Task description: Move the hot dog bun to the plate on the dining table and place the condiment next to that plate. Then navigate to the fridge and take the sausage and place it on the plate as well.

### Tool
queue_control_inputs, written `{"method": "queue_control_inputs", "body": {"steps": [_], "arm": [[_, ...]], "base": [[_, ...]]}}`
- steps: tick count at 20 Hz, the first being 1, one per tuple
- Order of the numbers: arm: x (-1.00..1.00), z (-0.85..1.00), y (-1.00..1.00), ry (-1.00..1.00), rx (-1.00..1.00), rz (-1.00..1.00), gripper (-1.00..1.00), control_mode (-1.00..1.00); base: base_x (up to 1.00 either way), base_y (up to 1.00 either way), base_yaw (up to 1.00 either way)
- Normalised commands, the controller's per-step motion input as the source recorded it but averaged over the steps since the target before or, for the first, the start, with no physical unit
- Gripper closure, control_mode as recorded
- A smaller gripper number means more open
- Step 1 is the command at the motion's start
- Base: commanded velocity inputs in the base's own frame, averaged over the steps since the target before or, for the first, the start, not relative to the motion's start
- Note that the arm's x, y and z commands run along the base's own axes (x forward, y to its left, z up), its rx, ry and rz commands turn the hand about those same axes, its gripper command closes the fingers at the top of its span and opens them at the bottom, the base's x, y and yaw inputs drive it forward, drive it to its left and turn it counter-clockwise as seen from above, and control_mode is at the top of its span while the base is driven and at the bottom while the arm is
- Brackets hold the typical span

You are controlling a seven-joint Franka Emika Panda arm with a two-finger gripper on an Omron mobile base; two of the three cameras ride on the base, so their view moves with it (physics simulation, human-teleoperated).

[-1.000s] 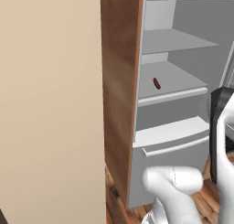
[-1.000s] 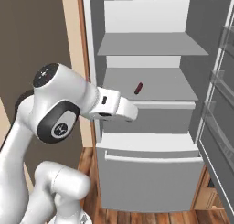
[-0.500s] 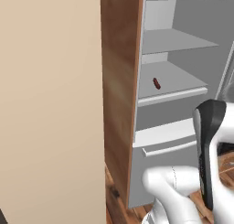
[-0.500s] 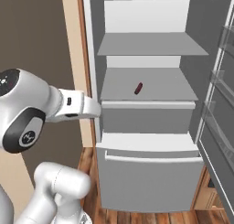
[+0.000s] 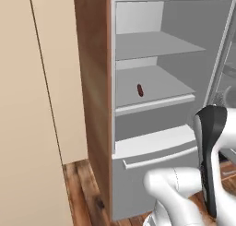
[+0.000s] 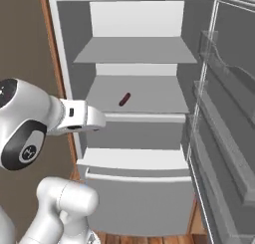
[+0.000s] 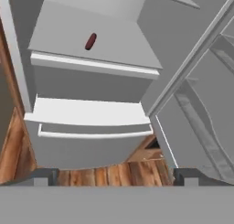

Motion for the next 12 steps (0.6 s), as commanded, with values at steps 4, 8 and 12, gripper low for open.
{"method": "queue_control_inputs", "body": {"steps": [4, 8, 12], "arm": [[0.00, 0.00, 0.00, 0.00, 0.00, 0.00, -1.00, 1.00], [0.00, 0.00, 0.00, 0.00, 0.00, 0.00, -1.00, 1.00], [0.00, 0.00, 0.00, 0.00, 0.00, 0.00, -1.00, 1.00]], "base": [[0.49, -0.65, 0.24], [0.62, 0.00, 0.38], [0.74, 0.09, 0.22]]}}
